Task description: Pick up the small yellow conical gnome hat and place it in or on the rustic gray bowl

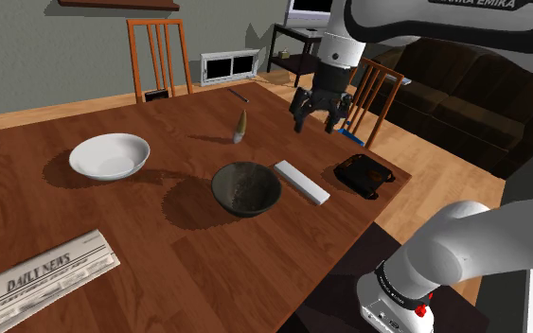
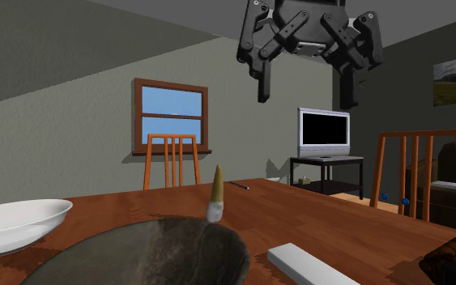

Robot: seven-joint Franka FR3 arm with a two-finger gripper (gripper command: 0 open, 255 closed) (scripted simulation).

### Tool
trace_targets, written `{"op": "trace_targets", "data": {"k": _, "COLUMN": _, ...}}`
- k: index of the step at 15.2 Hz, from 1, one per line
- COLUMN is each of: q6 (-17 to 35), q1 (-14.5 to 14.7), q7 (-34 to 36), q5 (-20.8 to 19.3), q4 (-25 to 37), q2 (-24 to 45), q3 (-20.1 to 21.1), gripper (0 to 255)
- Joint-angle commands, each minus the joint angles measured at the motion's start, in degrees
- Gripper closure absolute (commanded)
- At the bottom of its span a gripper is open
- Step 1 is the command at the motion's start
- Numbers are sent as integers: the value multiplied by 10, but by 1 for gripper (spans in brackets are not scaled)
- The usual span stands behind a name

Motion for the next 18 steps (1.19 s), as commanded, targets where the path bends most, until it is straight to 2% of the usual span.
{"op": "trace_targets", "data": {"k": 1, "q6": 21, "q1": -10, "q7": 59, "q5": 9, "q4": 26, "q2": 42, "q3": 19, "gripper": 0}}
{"op": "trace_targets", "data": {"k": 5, "q6": 56, "q1": -29, "q7": 167, "q5": 15, "q4": 83, "q2": 125, "q3": 49, "gripper": 0}}
{"op": "trace_targets", "data": {"k": 10, "q6": 92, "q1": -45, "q7": 300, "q5": 2, "q4": 167, "q2": 232, "q3": 72, "gripper": 0}}
{"op": "trace_targets", "data": {"k": 18, "q6": 121, "q1": -49, "q7": 497, "q5": -38, "q4": 323, "q2": 400, "q3": 69, "gripper": 0}}
